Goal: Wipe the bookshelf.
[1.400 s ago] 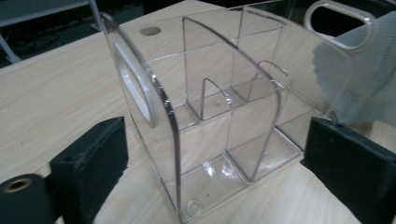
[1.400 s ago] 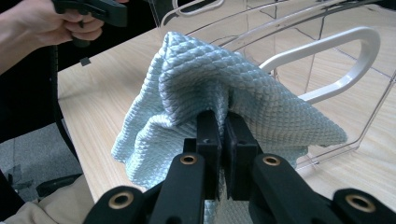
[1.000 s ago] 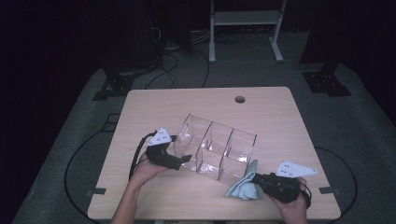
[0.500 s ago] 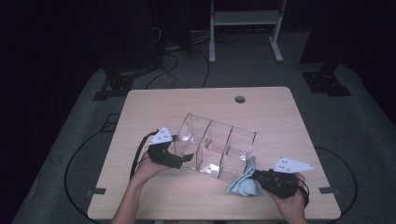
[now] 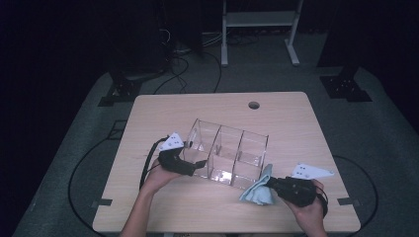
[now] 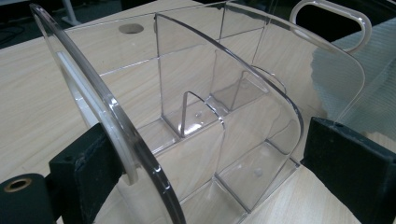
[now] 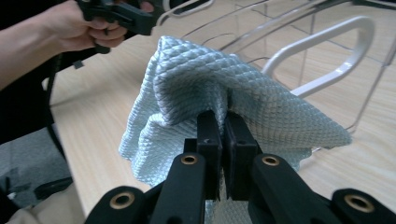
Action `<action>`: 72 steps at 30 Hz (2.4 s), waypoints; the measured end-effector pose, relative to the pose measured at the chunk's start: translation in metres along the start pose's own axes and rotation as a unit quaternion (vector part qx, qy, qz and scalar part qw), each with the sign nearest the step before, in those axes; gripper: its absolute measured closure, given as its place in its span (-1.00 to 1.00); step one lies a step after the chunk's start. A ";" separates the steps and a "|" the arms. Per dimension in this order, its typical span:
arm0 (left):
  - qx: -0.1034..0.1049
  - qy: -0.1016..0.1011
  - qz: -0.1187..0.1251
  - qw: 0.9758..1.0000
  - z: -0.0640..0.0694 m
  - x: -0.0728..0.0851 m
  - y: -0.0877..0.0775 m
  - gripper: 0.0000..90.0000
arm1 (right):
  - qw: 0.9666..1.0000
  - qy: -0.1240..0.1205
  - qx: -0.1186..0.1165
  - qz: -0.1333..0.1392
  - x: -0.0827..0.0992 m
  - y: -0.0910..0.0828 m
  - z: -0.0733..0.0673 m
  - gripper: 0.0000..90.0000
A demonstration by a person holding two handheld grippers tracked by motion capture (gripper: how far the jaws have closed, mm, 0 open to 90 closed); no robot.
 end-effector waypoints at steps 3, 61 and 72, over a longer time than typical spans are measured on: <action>0.004 0.000 0.001 1.000 0.001 0.000 -0.001 -0.84 | 1.000 0.002 -0.007 -0.002 0.001 -0.001 -0.005 0.91; 0.008 0.020 0.012 1.000 0.050 0.011 -0.013 0.05 | 0.996 0.029 0.083 0.001 0.001 0.011 0.083 0.91; 0.002 0.018 0.008 1.000 0.054 0.013 -0.016 0.04 | 0.996 0.021 0.083 0.020 -0.006 0.012 0.082 0.91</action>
Point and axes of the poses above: each handheld gripper's, and its own axes: y roughly forward along the jaws, x roughly out of its underside, z roughly to its right, the point moved 7 cm from there along y, roughly forward along the jaws, and after that the axes turned 2 degrees about y, right-handed, at the moved point
